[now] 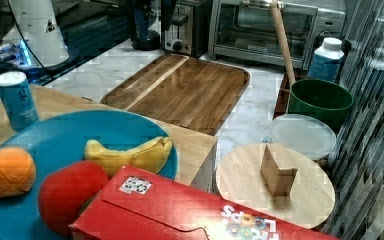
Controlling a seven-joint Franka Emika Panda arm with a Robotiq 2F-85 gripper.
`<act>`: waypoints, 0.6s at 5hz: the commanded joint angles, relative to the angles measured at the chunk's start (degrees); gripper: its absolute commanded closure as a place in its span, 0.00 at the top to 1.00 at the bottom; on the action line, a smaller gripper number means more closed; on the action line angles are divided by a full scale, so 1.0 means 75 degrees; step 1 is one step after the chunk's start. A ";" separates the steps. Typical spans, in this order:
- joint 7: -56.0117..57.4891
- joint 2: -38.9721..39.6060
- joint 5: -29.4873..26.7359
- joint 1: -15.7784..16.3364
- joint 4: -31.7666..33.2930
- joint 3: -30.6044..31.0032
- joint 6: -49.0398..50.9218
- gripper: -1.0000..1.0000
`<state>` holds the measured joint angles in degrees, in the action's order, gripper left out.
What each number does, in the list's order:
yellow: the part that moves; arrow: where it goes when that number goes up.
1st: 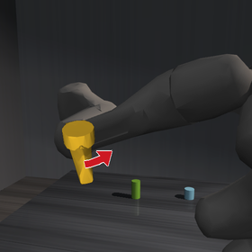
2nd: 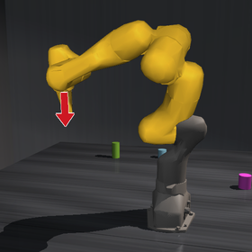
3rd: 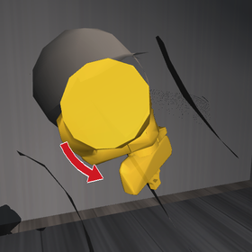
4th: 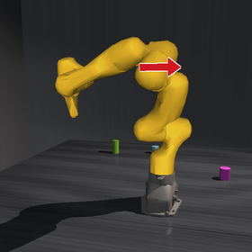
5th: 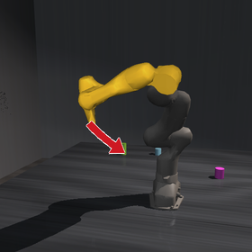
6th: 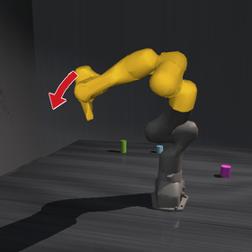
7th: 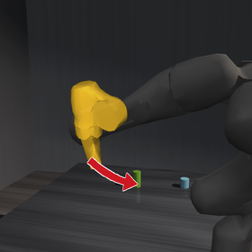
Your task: Open the drawer.
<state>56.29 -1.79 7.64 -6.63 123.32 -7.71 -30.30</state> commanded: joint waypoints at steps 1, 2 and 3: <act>0.0135 0.0053 0.0071 -0.0032 0.0329 -0.0215 -0.0479 1.00; 0.0386 0.0248 0.0052 -0.0118 0.0488 -0.0235 -0.0946 1.00; 0.0694 0.0416 0.0130 -0.0263 0.0789 -0.0329 -0.1616 1.00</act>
<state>57.16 0.66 8.60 -8.33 127.13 -10.02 -39.61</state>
